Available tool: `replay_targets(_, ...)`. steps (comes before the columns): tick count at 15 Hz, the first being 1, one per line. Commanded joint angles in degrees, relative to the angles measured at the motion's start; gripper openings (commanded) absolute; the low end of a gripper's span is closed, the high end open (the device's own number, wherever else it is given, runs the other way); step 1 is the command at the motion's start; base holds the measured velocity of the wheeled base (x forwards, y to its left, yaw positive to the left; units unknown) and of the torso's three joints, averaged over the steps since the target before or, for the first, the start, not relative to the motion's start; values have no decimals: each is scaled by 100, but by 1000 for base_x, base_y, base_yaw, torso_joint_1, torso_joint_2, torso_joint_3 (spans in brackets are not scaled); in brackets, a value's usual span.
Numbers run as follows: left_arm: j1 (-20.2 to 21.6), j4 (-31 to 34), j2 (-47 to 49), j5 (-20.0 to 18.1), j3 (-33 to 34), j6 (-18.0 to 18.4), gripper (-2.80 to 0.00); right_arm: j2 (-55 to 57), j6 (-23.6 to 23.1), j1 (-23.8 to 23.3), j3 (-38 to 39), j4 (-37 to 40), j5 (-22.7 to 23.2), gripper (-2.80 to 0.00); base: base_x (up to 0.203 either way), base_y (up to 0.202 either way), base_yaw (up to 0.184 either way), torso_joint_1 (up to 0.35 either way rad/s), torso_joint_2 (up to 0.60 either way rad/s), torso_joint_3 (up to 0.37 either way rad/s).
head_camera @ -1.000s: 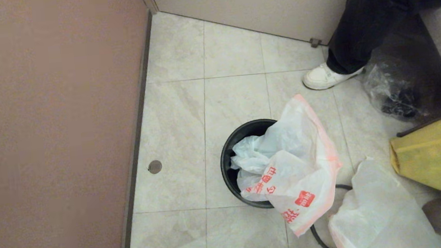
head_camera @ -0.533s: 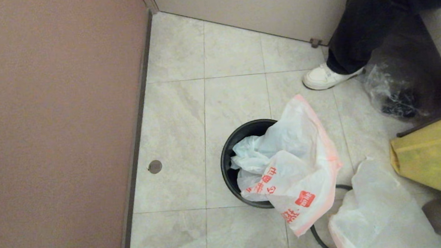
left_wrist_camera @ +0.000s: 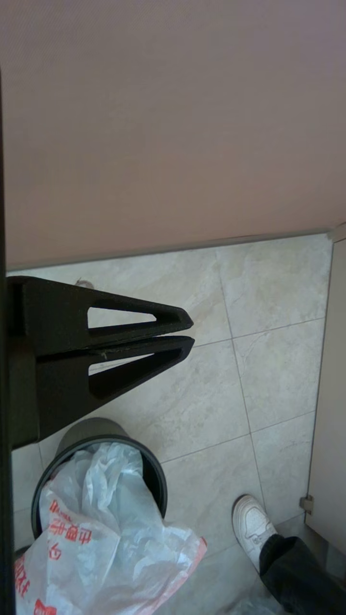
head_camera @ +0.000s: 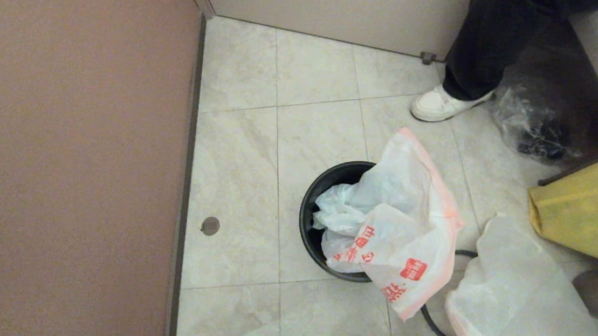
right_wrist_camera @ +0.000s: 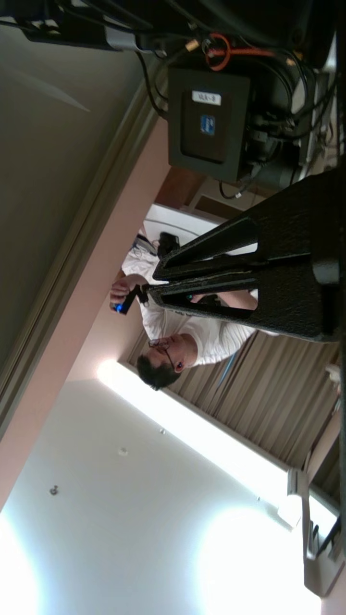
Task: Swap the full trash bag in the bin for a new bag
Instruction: Put the new garbage bag on the trash can
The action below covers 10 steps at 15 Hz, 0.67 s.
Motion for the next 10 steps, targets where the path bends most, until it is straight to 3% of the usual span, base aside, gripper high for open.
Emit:
replay_targets(1,0,-17,150,-37,-277,-24,-280,45,-10,116,-2,-32,272,-280,0,0,0,0,0,0)
replay_targets(6,-271,63,278,-44,-970,-28,-280,283,-10,578,-20,-330,272,-280,0,0,0,0,0,0)
replay_targets(10,-587,1037,563,-126,-2197,-28,-280,663,-10,1027,-355,-592,272,-280,0,0,0,0,0,0)
